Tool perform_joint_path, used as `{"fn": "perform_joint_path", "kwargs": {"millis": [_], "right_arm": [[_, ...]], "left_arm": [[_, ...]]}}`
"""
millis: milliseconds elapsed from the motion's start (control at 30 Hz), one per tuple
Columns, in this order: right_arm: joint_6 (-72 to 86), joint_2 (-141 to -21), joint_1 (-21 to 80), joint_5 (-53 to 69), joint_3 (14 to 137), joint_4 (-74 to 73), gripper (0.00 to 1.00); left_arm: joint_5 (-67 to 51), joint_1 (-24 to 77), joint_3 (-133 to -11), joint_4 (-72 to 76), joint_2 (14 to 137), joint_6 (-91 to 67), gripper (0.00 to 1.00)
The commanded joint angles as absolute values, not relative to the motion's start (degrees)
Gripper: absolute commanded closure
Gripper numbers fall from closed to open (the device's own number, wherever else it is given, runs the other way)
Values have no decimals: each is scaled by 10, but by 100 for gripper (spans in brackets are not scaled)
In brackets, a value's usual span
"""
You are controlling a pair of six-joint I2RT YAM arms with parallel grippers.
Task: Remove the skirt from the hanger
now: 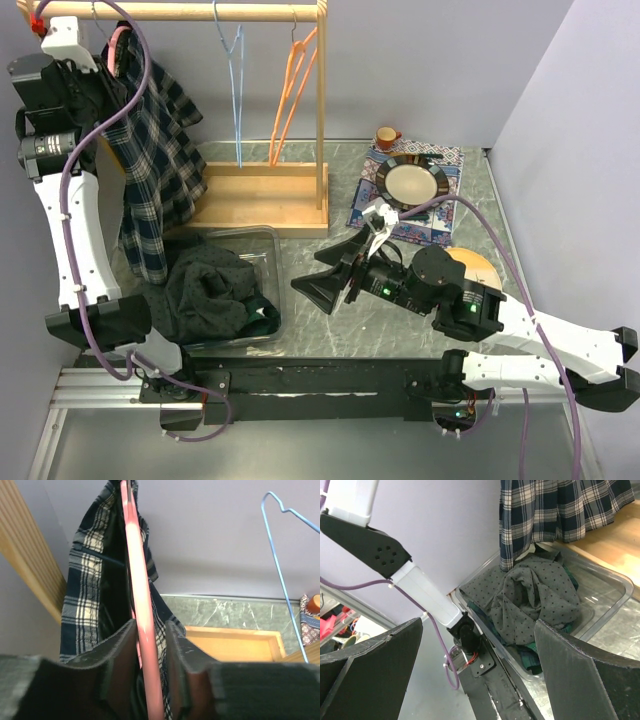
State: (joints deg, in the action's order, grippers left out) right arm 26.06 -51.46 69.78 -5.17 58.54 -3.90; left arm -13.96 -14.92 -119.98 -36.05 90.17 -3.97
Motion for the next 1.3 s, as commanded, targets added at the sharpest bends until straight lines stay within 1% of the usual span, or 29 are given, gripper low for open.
{"fn": "perform_joint_path", "kwargs": {"millis": [0, 167, 233, 267, 333, 367, 400, 833, 1100, 1267], "right_arm": [[255, -498, 699, -69, 584, -4, 0], [254, -503, 698, -71, 584, -2, 0], [252, -504, 698, -74, 583, -2, 0], [252, -505, 699, -76, 584, -2, 0], [246, -509, 699, -79, 584, -3, 0], [244, -511, 699, -80, 585, -2, 0], [240, -513, 699, -81, 588, -2, 0], [225, -509, 698, -93, 584, 29, 0], [243, -486, 698, -103, 573, 41, 0], [227, -490, 697, -113, 602, 9, 0]], "left_arm": [[-149, -149, -1237, -334, 920, -61, 62], [-155, -149, -1259, -336, 948, -68, 60], [-148, -148, -1266, -339, 955, -69, 62], [-147, -149, -1266, -338, 958, -68, 68], [-142, -148, -1266, -333, 959, -67, 76], [-140, -146, -1268, -330, 958, -68, 90], [-136, -146, -1271, -328, 959, -69, 99], [-142, -135, -1343, -270, 962, -113, 99], [-149, -134, -1338, -229, 945, -128, 99], [-154, -134, -1331, -205, 919, -142, 99]]}}
